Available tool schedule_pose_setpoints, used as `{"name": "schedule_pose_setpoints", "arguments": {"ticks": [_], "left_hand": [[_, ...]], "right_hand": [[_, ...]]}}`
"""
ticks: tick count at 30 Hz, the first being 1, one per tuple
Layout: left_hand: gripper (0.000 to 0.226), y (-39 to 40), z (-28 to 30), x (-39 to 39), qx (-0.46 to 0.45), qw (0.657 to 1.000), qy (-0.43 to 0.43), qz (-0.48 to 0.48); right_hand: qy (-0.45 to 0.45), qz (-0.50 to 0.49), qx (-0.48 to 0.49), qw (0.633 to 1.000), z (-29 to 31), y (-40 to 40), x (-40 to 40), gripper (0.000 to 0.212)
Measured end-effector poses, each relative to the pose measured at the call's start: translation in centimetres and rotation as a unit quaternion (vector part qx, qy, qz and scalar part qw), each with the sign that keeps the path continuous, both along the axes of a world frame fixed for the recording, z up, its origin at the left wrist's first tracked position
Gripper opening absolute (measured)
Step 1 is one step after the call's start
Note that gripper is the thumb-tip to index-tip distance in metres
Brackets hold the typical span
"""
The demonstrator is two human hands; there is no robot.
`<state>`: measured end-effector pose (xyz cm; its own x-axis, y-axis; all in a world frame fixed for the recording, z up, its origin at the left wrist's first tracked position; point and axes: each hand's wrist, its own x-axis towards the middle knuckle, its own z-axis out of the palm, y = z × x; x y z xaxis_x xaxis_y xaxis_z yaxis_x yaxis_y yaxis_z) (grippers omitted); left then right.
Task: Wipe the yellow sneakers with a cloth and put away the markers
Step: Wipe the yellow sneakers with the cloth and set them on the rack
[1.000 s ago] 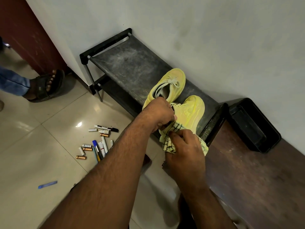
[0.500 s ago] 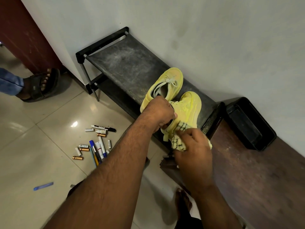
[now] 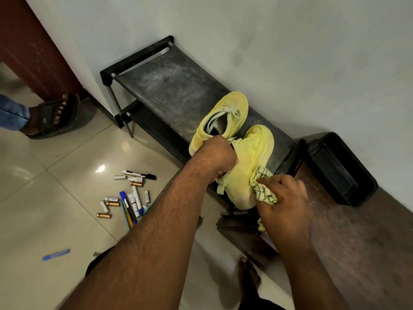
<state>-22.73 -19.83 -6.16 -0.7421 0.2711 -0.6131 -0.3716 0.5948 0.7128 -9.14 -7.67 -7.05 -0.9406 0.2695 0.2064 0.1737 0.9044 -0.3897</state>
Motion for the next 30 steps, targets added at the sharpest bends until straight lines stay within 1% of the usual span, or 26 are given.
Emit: {"name": "schedule_pose_setpoints", "arguments": {"ticks": [3,4,5,7,9,10,12,15,16,17,18,20,21,22,23,25,26,27,28,30], "left_hand": [[0.025,-0.3,0.2,-0.3,-0.004,1.0,-0.001,-0.001],[0.025,-0.4,0.2,-0.3,-0.007,1.0,0.0,-0.002],[0.024,-0.4,0.2,-0.3,-0.007,1.0,0.0,-0.004],[0.023,-0.3,0.1,-0.2,-0.001,1.0,-0.004,-0.002],[0.024,-0.3,0.2,-0.2,-0.001,1.0,-0.003,-0.003],[0.024,-0.3,0.2,-0.2,-0.004,1.0,0.0,-0.005],[0.021,-0.5,0.2,-0.3,-0.011,1.0,0.01,-0.007],[0.018,-0.6,0.2,-0.3,-0.019,1.0,0.019,-0.005],[0.019,-0.6,0.2,-0.3,-0.018,1.0,0.018,-0.006],[0.021,-0.6,0.3,-0.3,-0.014,1.0,0.015,-0.007],[0.024,-0.5,0.4,-0.2,-0.01,1.0,0.012,-0.01],[0.03,-0.4,0.5,-0.1,-0.002,1.0,0.003,-0.018],[0.032,-0.4,0.6,-0.1,0.001,1.0,0.001,-0.018],[0.033,-0.4,0.6,-0.1,0.001,1.0,0.0,-0.017],[0.033,-0.4,0.6,-0.1,-0.001,1.0,0.0,-0.013],[0.031,-0.5,0.6,-0.1,-0.005,1.0,0.0,-0.005],[0.03,-0.6,0.7,-0.2,-0.006,1.0,0.001,-0.003],[0.029,-0.5,0.7,-0.1,-0.006,1.0,0.002,-0.001],[0.029,-0.6,0.7,-0.1,-0.002,1.0,0.003,0.0],[0.026,-0.4,0.7,-0.1,0.008,1.0,0.005,-0.001]], "right_hand": [[0.02,0.121,0.027,0.992,-0.1,-1.7,0.2,0.032],[0.017,0.139,0.04,0.989,0.0,-2.0,0.2,0.032],[0.012,0.134,0.048,0.99,0.0,-1.7,0.0,0.032],[0.008,0.084,0.051,0.995,0.0,-0.3,-0.3,0.031],[0.006,0.033,0.033,0.999,-0.1,1.1,-0.5,0.03],[0.008,0.027,0.022,0.999,-0.2,1.4,-0.4,0.031],[0.014,0.063,0.0,0.998,-0.1,0.7,-0.3,0.031],[0.02,0.17,-0.014,0.985,0.3,-0.6,-0.1,0.026],[0.02,0.185,-0.01,0.982,0.3,-0.6,-0.2,0.025],[0.021,0.177,-0.005,0.984,0.2,-0.3,-0.3,0.024],[0.023,0.147,0.0,0.989,0.1,0.2,-0.4,0.025],[0.02,0.054,0.001,0.998,-0.2,1.0,-0.5,0.039],[0.019,0.025,-0.006,0.999,-0.3,0.9,-0.5,0.044],[0.022,0.023,-0.015,0.999,-0.3,0.6,-0.4,0.045],[0.03,0.047,-0.017,0.998,-0.3,0.0,-0.4,0.041],[0.035,0.127,0.0,0.991,-0.3,-1.4,-0.1,0.028],[0.034,0.158,0.015,0.987,-0.4,-1.9,0.1,0.026],[0.031,0.168,0.028,0.985,-0.5,-2.2,0.1,0.026],[0.032,0.154,0.037,0.987,-0.6,-2.3,0.0,0.028],[0.034,0.075,0.035,0.996,-0.6,-2.0,-0.4,0.035]]}}
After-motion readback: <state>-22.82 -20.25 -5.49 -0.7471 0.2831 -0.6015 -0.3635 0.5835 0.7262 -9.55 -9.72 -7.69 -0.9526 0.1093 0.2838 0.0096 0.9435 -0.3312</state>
